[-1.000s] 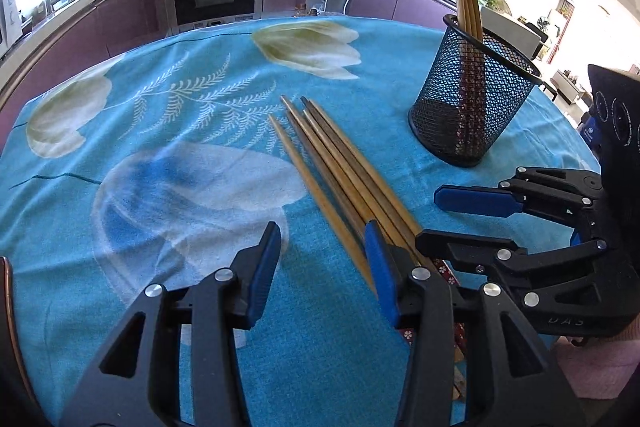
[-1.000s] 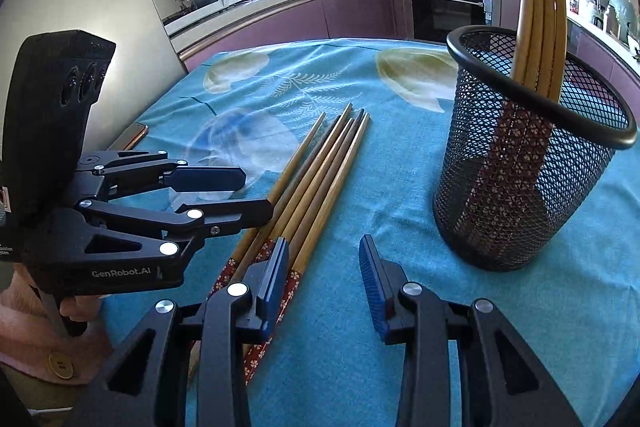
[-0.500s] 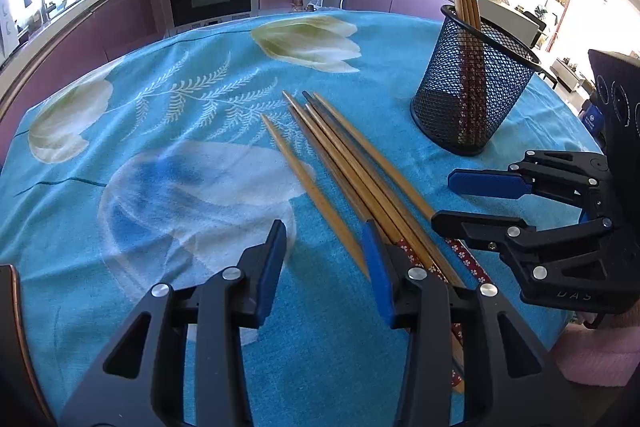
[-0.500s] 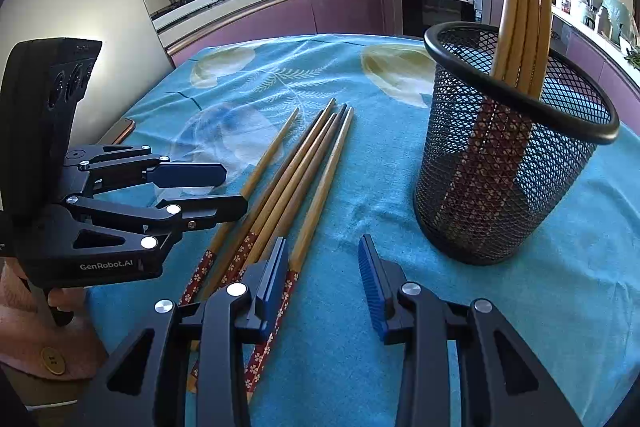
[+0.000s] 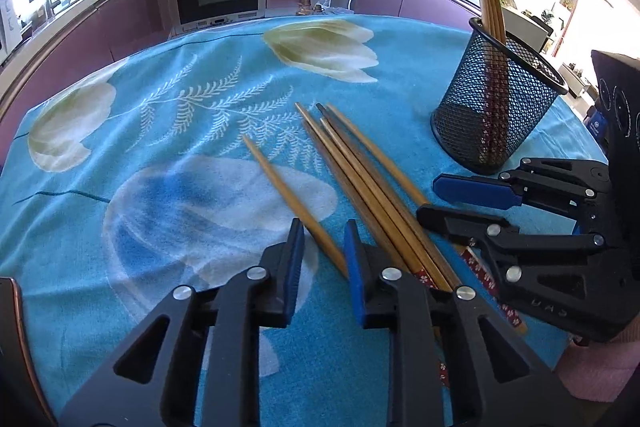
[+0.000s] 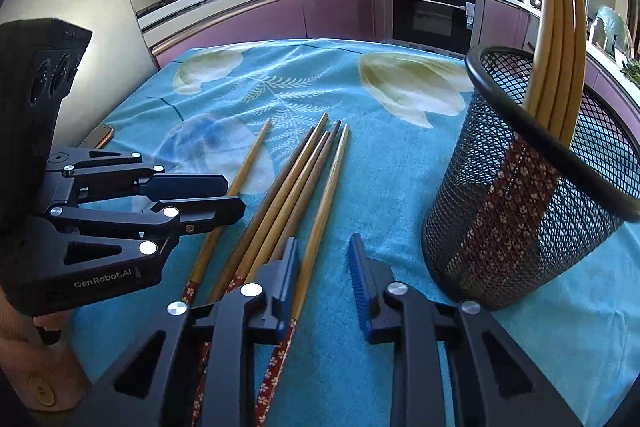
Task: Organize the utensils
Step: 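Lower the right gripper onto a third chopstick and close while the left gripper grasps another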
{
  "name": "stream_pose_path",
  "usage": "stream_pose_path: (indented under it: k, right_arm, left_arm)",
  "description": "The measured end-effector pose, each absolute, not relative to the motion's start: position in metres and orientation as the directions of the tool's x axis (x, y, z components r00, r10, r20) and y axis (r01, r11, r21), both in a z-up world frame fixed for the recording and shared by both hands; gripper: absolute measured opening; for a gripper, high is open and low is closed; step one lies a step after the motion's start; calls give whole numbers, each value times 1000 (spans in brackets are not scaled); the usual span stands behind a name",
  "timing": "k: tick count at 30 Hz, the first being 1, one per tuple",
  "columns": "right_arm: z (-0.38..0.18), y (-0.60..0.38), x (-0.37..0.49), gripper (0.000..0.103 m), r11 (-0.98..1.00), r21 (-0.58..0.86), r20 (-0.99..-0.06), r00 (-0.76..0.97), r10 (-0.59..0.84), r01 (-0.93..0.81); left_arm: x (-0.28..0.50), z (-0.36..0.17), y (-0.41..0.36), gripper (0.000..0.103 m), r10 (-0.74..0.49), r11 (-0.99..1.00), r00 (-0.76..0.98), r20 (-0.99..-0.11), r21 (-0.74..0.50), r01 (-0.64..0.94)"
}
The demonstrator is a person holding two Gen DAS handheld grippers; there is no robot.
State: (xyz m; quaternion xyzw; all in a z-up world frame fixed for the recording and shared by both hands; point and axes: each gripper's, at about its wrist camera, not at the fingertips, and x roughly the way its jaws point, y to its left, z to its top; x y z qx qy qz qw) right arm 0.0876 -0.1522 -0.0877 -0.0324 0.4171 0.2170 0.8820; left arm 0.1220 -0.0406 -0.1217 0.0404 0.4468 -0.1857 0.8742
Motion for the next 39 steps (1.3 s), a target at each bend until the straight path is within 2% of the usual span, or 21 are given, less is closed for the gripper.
stream_pose_path:
  k: [2, 4, 11, 13, 18, 20, 21, 24, 32, 36, 39]
  right_arm:
    - [-88, -156, 89, 8, 905, 147, -747, 555, 366, -400]
    - [-88, -160, 89, 7, 905, 173, -743, 551, 379, -389]
    - [-80, -170, 82, 6, 894, 216, -713, 562, 419, -392]
    - [-75, -170, 78, 6, 885, 214, -705, 562, 433, -413]
    - [-73, -161, 73, 5, 854, 220, -707, 526, 473, -471]
    - [-75, -157, 72, 5, 848, 215, -716, 512, 474, -485]
    - [-77, -156, 72, 5, 846, 213, -721, 507, 473, -488]
    - [-81, -154, 71, 6, 845, 212, -732, 493, 470, -491]
    - [-88, -154, 75, 6, 852, 205, -751, 481, 453, -482]
    - [-88, -151, 78, 8, 855, 186, -754, 487, 440, -483]
    - [-89, -150, 80, 8, 859, 177, -754, 494, 432, -481]
  left_arm:
    - [122, -122, -38, 16, -296, 930, 531, -794, -112, 350]
    - [120, -122, -36, 15, -296, 933, 535, -791, -120, 340]
    - [111, -118, -32, 8, -297, 938, 548, -782, -133, 319]
    - [107, -115, -31, 2, -314, 933, 545, -777, -147, 328]
    - [99, -115, -37, 3, -320, 923, 534, -782, -131, 361]
    - [98, -116, -38, 5, -297, 928, 541, -787, -106, 356]
    - [97, -115, -38, 12, -287, 930, 547, -786, -92, 356]
    - [97, -116, -38, 20, -270, 933, 555, -787, -71, 354]
    - [100, -115, -33, 22, -247, 941, 576, -779, -51, 334]
    - [99, -109, -33, 29, -227, 944, 605, -763, -20, 329]
    - [105, -113, -31, 29, -202, 949, 600, -774, -4, 314]
